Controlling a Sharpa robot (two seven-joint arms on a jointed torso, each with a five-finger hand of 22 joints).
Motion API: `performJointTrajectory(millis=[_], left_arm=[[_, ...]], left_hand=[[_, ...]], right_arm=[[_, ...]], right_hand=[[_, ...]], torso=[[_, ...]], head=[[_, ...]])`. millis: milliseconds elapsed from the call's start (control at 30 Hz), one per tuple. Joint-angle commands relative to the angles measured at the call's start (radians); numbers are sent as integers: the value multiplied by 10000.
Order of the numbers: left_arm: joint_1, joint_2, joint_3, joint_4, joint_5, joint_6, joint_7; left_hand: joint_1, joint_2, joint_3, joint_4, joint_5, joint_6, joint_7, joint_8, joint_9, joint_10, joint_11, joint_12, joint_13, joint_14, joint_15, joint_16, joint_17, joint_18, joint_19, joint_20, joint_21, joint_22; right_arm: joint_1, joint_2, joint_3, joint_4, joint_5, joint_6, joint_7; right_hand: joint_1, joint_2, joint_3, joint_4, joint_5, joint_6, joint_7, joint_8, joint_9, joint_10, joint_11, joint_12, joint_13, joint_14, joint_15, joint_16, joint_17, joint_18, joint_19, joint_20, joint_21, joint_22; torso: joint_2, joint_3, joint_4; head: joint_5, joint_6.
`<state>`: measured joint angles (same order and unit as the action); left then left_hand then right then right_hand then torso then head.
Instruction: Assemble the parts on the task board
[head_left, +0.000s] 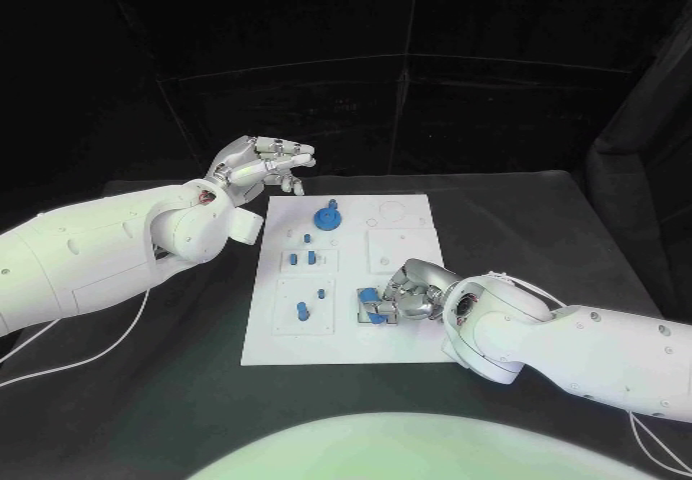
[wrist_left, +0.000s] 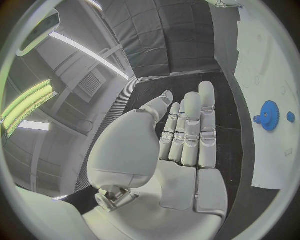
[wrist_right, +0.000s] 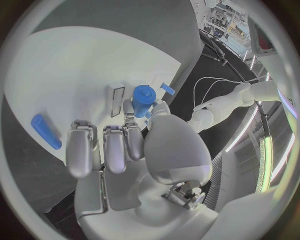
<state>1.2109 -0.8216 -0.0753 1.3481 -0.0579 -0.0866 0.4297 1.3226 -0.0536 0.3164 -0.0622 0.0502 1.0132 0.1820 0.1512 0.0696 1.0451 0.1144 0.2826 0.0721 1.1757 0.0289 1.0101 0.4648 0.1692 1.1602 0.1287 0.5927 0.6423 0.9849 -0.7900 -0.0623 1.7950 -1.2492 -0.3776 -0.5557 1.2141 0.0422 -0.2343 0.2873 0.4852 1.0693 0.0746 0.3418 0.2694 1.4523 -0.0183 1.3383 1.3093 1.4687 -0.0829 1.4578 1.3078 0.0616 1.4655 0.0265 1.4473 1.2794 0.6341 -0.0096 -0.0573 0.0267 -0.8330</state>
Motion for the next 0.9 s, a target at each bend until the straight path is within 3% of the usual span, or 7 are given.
performJointTrajectory(millis=[33,167,333,400,500,633,900], left_arm=[[20,4,10,20,36,97,34],[21,4,10,22,36,104,32],[21,0,10,22,36,128,20],[22,-5,10,24,36,133,16],[22,-12,10,28,36,134,13],[22,-22,10,35,36,157,3],[22,-63,10,53,35,154,3]], left_hand=[[71,7,-25,-59,2,-38,24,60,-13,-90,-3,54,-13,-61,-4,-15,-9,131,7,-14,-39,-10],[71,7,-25,-59,2,-38,24,60,-13,-90,-3,54,-13,-61,-4,-15,-9,131,7,-14,-39,-10],[71,7,-25,-59,2,-38,24,60,-13,-90,-3,54,-13,-61,-4,-15,-9,131,7,-14,-39,-10],[71,7,-25,-59,2,-38,24,60,-13,-90,-3,54,-13,-61,-4,-15,-9,131,7,-14,-39,-10],[71,7,-25,-59,2,-38,24,60,-13,-90,-3,54,-13,-61,-4,-15,-9,131,7,-14,-39,-10],[80,15,-24,-67,2,-36,22,69,-11,-92,-4,66,-13,-64,-4,-12,-18,131,8,-14,-46,-16],[80,15,-24,-67,2,-36,22,69,-11,-92,-4,66,-13,-64,-4,-12,-18,131,8,-14,-46,-16]], right_arm=[[17,67,1,-8,-195,-275,-119],[18,138,2,-16,-318,-172,-112],[19,154,2,-35,-489,-85,-117],[20,146,2,-48,-582,-51,-123],[22,126,2,-42,-682,13,-127],[22,71,2,35,-785,169,-100],[22,83,2,11,-1272,167,-166]], right_hand=[[-514,69,-282,-46,-1370,298,-252,-19,116,-6,-70,-86,284,729,-85,14,954,-51,-7,-94,-26,3],[-1732,-180,-765,43,-3636,260,-241,-84,290,-23,-65,-181,259,721,-72,4,919,-55,6,-101,-27,31],[-3121,-1523,280,109,-4080,217,-219,-168,502,-66,-38,-317,217,716,-57,9,899,-60,12,-71,-29,56],[-3272,-1683,544,108,-4100,206,-214,-194,563,-80,-33,-360,203,716,-53,14,899,-60,14,-67,-29,64],[-3088,-1520,762,80,-4044,185,-206,-227,622,-93,-25,-395,198,713,-47,12,888,-63,18,-61,-25,80],[-1211,-1059,1262,-677,-2660,171,-208,-299,806,-81,-28,-415,252,708,-49,15,870,-69,29,-66,-17,121],[860,-309,1946,-1874,-3725,240,-265,-365,1034,-123,-92,-614,163,708,-101,39,875,-70,33,-101,-17,150]], torso=[[2,6,-19],[-5,1,-15],[-9,1,-12],[-7,-2,-20],[-8,-2,-24],[-8,9,-9],[-21,-4,-15]], head=[[14,1],[13,-3],[-3,-5],[-10,-1],[-9,-9],[1,-12],[21,-2]])
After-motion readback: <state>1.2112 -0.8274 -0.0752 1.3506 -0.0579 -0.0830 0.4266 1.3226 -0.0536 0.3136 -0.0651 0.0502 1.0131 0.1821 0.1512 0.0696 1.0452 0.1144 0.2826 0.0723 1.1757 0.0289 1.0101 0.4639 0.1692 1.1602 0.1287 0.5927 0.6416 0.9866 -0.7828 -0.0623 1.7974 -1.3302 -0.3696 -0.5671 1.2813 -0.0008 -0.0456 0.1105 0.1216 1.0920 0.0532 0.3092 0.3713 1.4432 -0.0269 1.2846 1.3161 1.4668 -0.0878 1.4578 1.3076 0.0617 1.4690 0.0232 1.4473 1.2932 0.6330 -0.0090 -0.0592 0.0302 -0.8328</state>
